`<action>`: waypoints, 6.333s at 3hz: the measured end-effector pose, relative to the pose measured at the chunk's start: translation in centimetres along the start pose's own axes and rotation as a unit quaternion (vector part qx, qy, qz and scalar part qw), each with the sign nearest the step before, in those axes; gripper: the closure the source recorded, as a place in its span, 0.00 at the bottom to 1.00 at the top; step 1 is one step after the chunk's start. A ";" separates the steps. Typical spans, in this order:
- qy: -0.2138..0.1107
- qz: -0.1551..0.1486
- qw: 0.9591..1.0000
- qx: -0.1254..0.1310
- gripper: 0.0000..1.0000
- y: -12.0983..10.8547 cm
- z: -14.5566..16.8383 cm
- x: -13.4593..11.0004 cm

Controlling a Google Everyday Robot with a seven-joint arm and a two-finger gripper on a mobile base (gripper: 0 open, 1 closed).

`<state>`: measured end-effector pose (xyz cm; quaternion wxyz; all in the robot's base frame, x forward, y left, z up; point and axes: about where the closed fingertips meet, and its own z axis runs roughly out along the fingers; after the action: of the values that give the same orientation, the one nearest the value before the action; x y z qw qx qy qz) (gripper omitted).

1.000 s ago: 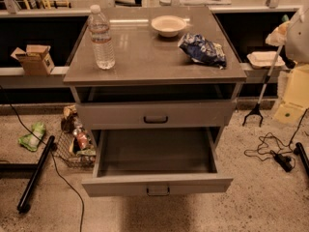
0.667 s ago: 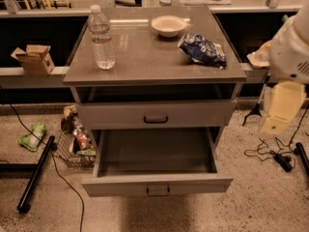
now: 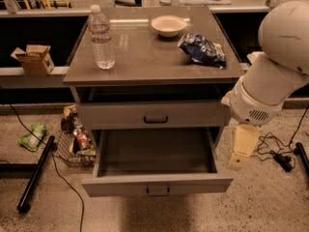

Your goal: Close middle drawer

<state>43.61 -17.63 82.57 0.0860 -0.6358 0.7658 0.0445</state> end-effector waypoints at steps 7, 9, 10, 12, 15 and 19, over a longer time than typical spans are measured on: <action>-0.011 -0.100 0.993 -0.058 0.00 0.7 20.1 -0.2; -0.013 -0.120 0.990 -0.076 0.00 2.9 29.0 2.3; -0.011 -0.122 0.990 -0.074 0.18 3.6 31.9 3.2; -0.015 -0.105 0.992 -0.071 0.64 3.8 34.9 4.3; -0.029 -0.151 0.988 -0.031 1.00 1.3 38.6 6.1; -0.061 -0.219 0.974 0.008 0.59 -2.0 40.7 5.2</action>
Offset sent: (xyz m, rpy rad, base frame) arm 0.0033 0.0113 -0.0403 -0.0567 -0.0286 0.0583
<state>47.71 -15.82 41.74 0.1447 -0.7832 0.6019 0.0573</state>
